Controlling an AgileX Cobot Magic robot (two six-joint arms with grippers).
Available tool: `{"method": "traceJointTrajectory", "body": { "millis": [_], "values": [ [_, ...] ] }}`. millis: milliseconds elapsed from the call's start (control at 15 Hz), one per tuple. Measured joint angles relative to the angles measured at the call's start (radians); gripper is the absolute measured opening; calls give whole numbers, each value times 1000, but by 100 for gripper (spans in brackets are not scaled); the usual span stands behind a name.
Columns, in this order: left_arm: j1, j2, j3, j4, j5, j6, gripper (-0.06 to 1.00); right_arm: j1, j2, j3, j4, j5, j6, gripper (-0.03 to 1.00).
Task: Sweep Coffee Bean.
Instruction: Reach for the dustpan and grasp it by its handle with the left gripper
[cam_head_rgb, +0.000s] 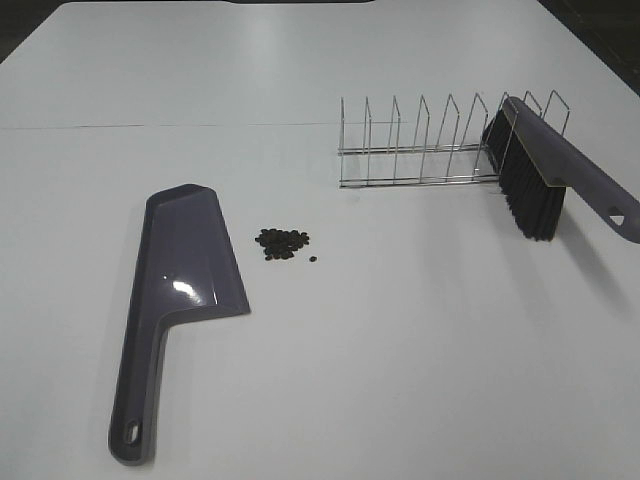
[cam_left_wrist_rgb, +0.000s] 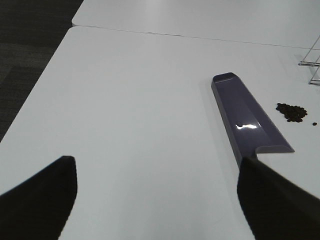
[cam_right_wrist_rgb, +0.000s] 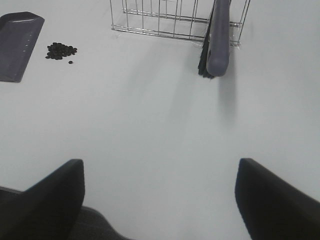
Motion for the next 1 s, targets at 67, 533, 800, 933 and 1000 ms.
{"method": "traceJointTrajectory", "body": {
  "millis": [67, 533, 800, 933, 1000],
  "values": [
    [0, 0, 0, 0, 0, 0, 80, 0, 0, 0, 0, 0, 0, 73],
    [0, 19, 0, 0, 0, -1, 80, 0, 0, 0, -2, 0, 0, 73],
    [0, 121, 1, 0, 0, -1, 80, 0, 0, 0, -2, 0, 0, 73],
    [0, 226, 1, 0, 0, -1, 80, 0, 0, 0, -2, 0, 0, 73],
    [0, 259, 1, 0, 0, 0, 80, 0, 0, 0, -2, 0, 0, 73]
  ]
}}
